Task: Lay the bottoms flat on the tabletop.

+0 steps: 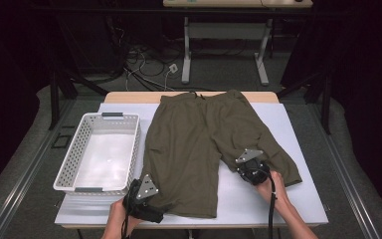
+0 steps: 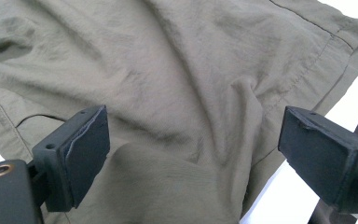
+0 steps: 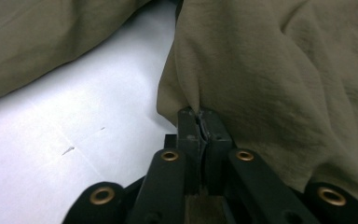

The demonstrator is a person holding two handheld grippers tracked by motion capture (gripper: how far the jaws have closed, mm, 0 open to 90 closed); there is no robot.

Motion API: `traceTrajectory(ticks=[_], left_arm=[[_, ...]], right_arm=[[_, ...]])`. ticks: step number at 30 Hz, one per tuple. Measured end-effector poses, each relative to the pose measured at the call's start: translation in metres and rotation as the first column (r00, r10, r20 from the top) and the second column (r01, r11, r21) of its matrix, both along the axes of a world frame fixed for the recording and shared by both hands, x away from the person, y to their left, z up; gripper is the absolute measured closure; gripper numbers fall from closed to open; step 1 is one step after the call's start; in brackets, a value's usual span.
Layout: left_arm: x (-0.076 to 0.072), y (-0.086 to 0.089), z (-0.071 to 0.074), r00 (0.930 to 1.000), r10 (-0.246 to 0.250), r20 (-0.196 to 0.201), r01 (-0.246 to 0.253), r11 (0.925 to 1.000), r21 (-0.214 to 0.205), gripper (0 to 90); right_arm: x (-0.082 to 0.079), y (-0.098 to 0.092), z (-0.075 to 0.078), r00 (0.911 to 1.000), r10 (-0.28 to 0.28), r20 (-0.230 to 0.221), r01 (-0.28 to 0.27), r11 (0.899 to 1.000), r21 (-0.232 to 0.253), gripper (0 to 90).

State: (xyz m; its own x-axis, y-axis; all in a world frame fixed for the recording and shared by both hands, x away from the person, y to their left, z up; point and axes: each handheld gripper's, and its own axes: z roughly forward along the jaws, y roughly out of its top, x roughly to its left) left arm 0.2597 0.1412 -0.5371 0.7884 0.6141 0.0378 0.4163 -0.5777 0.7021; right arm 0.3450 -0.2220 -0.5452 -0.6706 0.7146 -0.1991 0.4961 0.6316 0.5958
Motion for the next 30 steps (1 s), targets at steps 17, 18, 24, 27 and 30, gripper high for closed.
traceTrajectory(ticks=[17, 18, 24, 27, 30], left_arm=[[0.0, 0.0, 0.0, 1.0, 0.003, -0.003, -0.003, 1.0, -0.001, 8.5], [0.0, 0.0, 0.0, 1.0, 0.003, -0.003, -0.003, 1.0, -0.001, 8.5], [0.0, 0.001, 0.0, 1.0, 0.0, -0.001, 0.0, 1.0, 0.003, 8.5], [0.0, 0.001, 0.0, 1.0, 0.0, -0.001, 0.0, 1.0, 0.002, 8.5], [0.0, 0.0, 0.0, 1.0, -0.002, 0.001, 0.002, 1.0, 0.005, 8.5]], right_arm=[[-0.006, -0.025, 0.032, 0.996, -0.089, 0.003, 0.087, 0.976, 0.202, 83.7], [-0.003, -0.023, 0.024, 0.995, -0.1, -0.004, 0.099, 0.98, 0.174, 82.9], [0.0, -0.021, 0.015, 0.994, -0.109, 0.006, 0.108, 0.989, 0.096, 65.9], [-0.006, -0.026, 0.025, 0.9928, -0.113, 0.039, 0.109, 0.99, 0.09, 60.6], [-0.01, -0.032, 0.031, 0.992, -0.115, 0.051, 0.11, 0.99, 0.09, 61.1]])
